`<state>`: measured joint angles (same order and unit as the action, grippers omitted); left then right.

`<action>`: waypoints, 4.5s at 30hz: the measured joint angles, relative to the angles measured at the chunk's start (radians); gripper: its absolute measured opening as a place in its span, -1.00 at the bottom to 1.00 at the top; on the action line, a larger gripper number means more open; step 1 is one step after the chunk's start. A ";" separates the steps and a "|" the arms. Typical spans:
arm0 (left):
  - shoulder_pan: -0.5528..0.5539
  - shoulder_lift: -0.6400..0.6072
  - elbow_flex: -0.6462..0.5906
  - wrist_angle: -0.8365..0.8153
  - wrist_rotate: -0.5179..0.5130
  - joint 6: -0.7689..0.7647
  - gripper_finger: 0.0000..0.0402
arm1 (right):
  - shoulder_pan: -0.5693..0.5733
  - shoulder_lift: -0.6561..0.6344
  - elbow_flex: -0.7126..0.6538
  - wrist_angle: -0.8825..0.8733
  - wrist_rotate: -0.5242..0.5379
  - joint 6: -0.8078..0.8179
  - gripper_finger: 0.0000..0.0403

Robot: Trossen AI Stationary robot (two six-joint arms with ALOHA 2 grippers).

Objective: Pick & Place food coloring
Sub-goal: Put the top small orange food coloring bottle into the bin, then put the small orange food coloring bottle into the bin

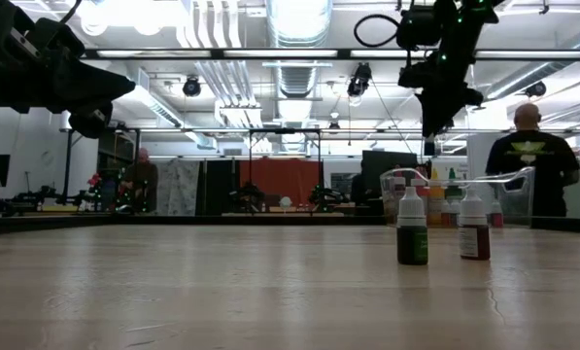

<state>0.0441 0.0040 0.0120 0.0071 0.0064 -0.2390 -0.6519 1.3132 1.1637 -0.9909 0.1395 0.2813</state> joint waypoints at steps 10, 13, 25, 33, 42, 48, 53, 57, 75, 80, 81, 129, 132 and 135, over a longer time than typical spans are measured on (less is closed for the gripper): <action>0.000 0.000 0.000 0.000 0.000 0.000 -1.00 | -0.056 0.049 -0.002 0.003 0.020 0.087 -0.75; 0.000 0.000 0.000 0.000 0.000 0.000 -1.00 | -0.061 0.082 -0.003 0.019 0.020 0.121 -0.75; 0.000 0.000 0.000 0.000 0.000 0.000 -1.00 | -0.108 0.127 -0.097 0.141 0.017 0.224 -0.75; 0.000 0.000 0.000 0.000 0.000 0.000 -1.00 | -0.120 0.123 -0.179 0.225 0.018 0.240 -0.75; 0.000 0.000 0.000 0.000 0.000 0.000 -1.00 | -0.132 0.127 -0.247 0.290 0.021 0.240 -0.75; 0.000 0.000 0.000 0.000 0.000 0.000 -1.00 | -0.146 0.127 -0.284 0.354 0.023 0.237 -0.75; 0.000 0.000 0.000 0.000 0.000 0.000 -1.00 | -0.154 0.127 -0.316 0.388 0.025 0.236 -0.75; 0.000 0.000 0.000 0.000 0.000 0.000 -1.00 | -0.157 0.127 -0.337 0.418 0.026 0.236 -0.75; 0.000 0.000 0.000 0.000 0.000 0.000 -1.00 | -0.161 0.128 -0.367 0.456 0.029 0.236 -0.75; 0.000 0.000 0.000 0.000 0.000 0.000 -1.00 | -0.161 0.128 -0.367 0.458 0.029 0.236 -0.75; 0.000 0.000 0.000 0.000 0.000 0.000 -1.00 | -0.161 0.128 -0.367 0.459 0.029 0.236 -0.75; 0.000 0.000 0.000 0.000 0.000 0.000 -1.00 | -0.167 0.129 -0.383 0.498 -0.009 0.236 -0.49; 0.000 0.000 0.000 0.000 0.000 0.000 -1.00 | -0.167 0.124 -0.383 0.499 -0.012 0.236 -0.50; 0.000 0.000 0.000 0.000 0.000 0.000 -1.00 | -0.167 0.120 -0.377 0.499 -0.013 0.235 -0.52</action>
<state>0.0441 0.0044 0.0120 0.0071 0.0067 -0.2390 -0.8185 1.4334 0.7871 -0.4915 0.1265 0.5167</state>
